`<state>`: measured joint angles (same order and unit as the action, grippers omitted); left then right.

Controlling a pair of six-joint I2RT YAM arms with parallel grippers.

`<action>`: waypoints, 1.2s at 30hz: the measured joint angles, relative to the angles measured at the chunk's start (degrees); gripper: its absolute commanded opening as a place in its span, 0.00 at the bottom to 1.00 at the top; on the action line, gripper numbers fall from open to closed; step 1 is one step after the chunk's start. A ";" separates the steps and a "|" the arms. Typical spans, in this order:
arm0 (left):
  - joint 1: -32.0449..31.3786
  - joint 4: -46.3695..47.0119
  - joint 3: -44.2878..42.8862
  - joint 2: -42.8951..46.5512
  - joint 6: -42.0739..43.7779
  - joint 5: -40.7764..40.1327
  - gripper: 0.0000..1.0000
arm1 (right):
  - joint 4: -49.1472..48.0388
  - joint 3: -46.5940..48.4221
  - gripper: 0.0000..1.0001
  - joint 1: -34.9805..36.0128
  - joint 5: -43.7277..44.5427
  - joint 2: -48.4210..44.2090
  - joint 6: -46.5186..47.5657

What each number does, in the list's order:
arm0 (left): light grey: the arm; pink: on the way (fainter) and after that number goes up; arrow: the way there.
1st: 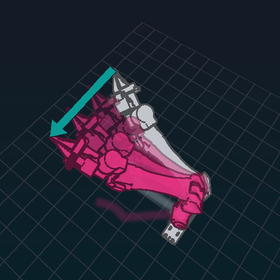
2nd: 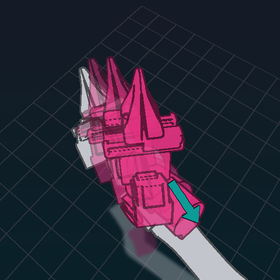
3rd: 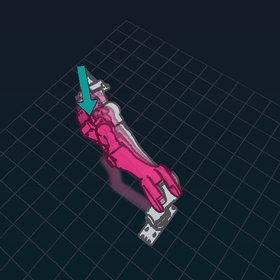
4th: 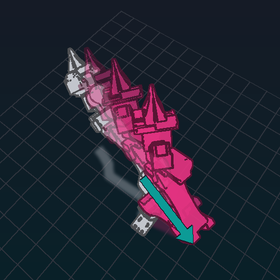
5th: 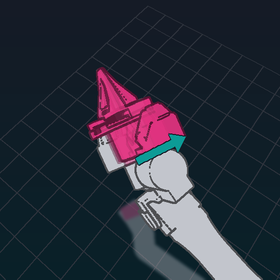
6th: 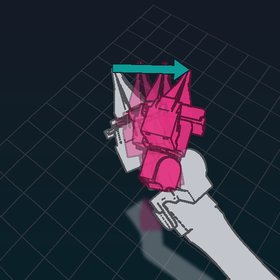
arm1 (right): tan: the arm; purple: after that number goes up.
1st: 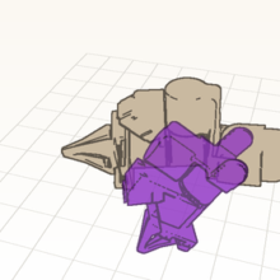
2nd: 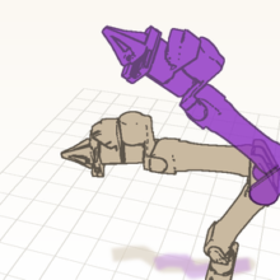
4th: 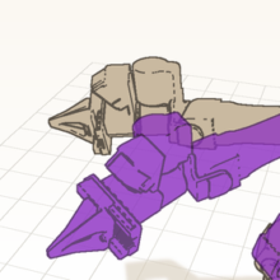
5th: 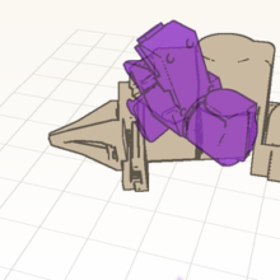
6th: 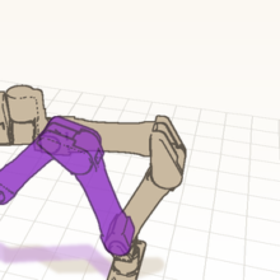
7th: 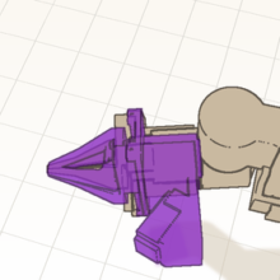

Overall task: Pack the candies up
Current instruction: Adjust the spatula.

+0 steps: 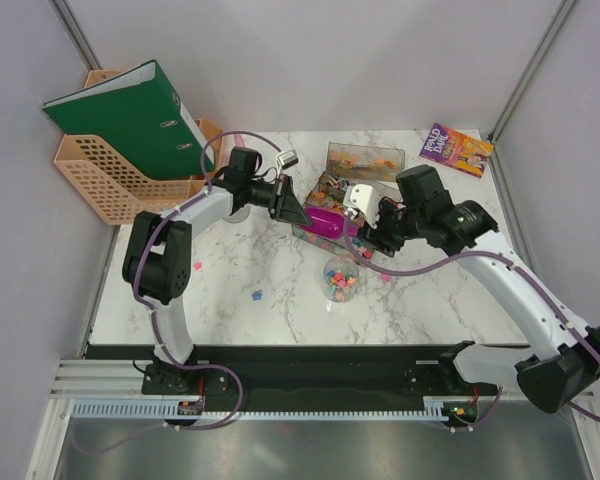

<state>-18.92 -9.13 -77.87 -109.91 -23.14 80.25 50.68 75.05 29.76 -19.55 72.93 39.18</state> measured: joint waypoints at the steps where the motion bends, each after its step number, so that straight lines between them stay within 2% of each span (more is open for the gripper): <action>1: 0.07 0.26 0.24 0.00 0.02 0.61 0.02 | -0.68 -0.85 0.58 0.00 -0.46 -1.60 0.02; 7: 0.22 0.72 1.14 0.00 0.02 2.45 0.02 | -4.44 -3.23 0.62 -0.15 -3.34 -6.19 0.07; 20: 0.22 1.01 1.14 0.00 0.00 2.75 0.02 | -8.17 -6.38 0.61 -1.49 -7.21 -4.92 -0.46; 26: 0.22 1.14 1.18 0.00 0.00 2.84 0.02 | -10.14 -7.43 0.47 -1.49 -8.52 -3.93 -1.25; 27: 0.22 1.18 1.18 0.00 0.02 2.80 0.02 | -10.27 -7.48 0.40 -1.49 -8.72 -3.69 -1.40; 32: 0.31 1.11 1.22 0.00 -0.39 2.38 0.02 | -11.96 -7.56 0.21 -1.99 -7.19 -3.48 -2.51; 33: 0.31 1.16 1.22 -0.02 -0.48 2.36 0.02 | -12.11 -7.56 0.12 -2.05 -7.02 -3.48 -2.84; 34: 0.31 1.16 1.22 -0.04 -0.55 2.36 0.02 | -12.07 -7.58 0.08 -2.03 -7.04 -3.48 -2.82; 35: 0.33 1.16 1.22 -0.07 -0.59 2.40 0.08 | -12.11 -7.63 0.04 -1.97 -6.88 -3.48 -2.78; 36: 0.39 1.20 1.22 -0.09 -0.61 2.40 0.18 | -12.13 -7.63 0.00 -1.97 -6.67 -3.48 -2.75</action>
<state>-18.52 -7.92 -76.64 -110.00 -23.75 82.65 38.54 67.42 27.79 -26.22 69.45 36.42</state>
